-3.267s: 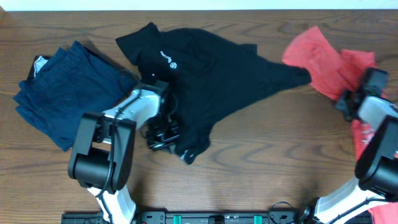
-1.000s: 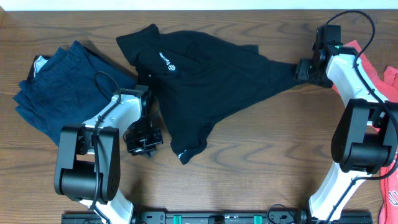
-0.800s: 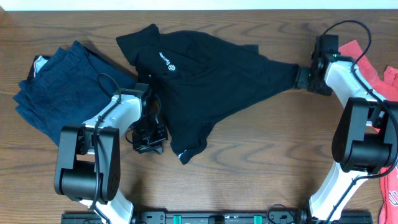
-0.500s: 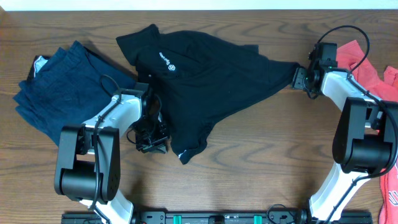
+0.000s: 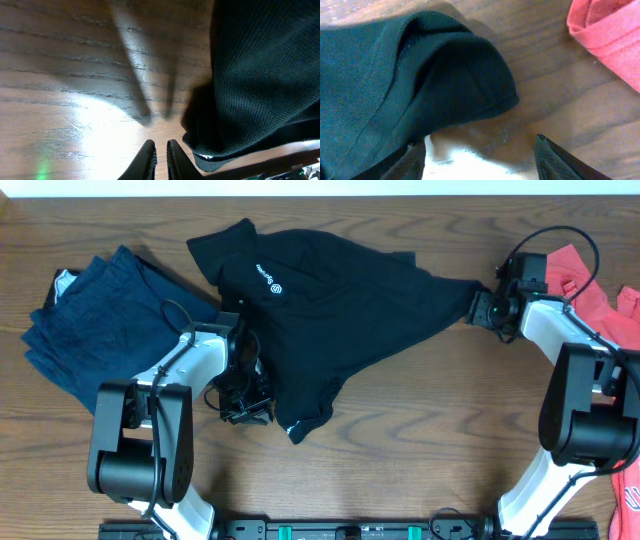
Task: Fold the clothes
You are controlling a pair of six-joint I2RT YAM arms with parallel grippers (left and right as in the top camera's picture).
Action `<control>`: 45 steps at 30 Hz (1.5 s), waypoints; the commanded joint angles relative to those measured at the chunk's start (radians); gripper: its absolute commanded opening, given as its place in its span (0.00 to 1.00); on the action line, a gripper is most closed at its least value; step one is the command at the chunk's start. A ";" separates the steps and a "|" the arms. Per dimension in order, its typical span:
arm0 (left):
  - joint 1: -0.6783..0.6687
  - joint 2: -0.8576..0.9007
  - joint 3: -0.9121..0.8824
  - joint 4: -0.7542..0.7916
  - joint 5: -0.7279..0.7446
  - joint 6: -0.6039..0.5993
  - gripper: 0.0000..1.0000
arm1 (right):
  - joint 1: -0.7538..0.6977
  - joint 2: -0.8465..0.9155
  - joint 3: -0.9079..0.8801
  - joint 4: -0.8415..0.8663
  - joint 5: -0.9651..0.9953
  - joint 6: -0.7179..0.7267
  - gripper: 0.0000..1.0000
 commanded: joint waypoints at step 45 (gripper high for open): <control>0.002 -0.008 -0.011 -0.005 0.014 0.009 0.12 | 0.041 0.126 -0.006 0.076 0.080 0.074 0.11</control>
